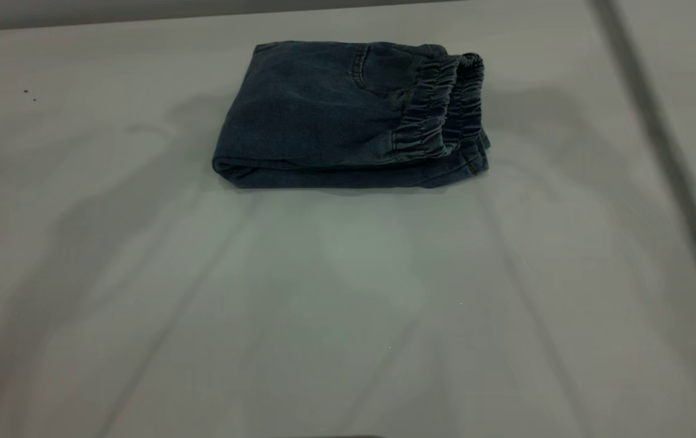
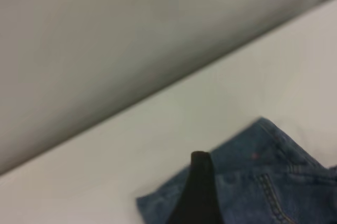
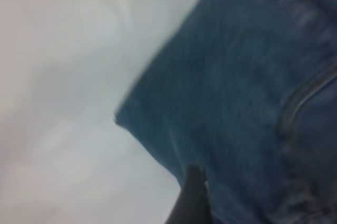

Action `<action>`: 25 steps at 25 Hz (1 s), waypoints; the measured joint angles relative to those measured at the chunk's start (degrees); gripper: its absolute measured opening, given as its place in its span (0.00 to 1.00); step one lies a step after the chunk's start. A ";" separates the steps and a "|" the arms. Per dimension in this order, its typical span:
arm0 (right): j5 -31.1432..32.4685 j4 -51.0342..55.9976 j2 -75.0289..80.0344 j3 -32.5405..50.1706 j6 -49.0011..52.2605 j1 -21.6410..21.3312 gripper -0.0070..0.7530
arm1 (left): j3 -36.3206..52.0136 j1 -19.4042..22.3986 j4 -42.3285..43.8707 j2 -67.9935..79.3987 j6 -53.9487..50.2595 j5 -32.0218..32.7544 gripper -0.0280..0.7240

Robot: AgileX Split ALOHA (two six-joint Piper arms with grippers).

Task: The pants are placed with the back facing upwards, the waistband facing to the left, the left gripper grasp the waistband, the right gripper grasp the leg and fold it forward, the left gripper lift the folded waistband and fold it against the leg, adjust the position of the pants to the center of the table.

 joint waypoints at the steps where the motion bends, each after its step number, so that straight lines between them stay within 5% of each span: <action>1: -0.41 -3.12 1.52 0.00 2.21 1.90 0.74 | 0.00 0.74 0.06 -1.05 0.00 0.71 0.80; 6: -4.42 -18.43 8.41 0.00 15.76 8.79 0.73 | 0.05 1.73 0.24 -2.45 -0.13 3.95 0.80; 12: -9.52 -27.94 14.45 -0.07 26.97 10.99 0.73 | 0.12 1.73 0.62 -2.45 -1.30 6.37 0.80; 25: 4.73 -22.58 13.94 -0.68 19.25 12.65 0.73 | 0.12 1.73 3.15 -2.45 -1.43 7.59 0.80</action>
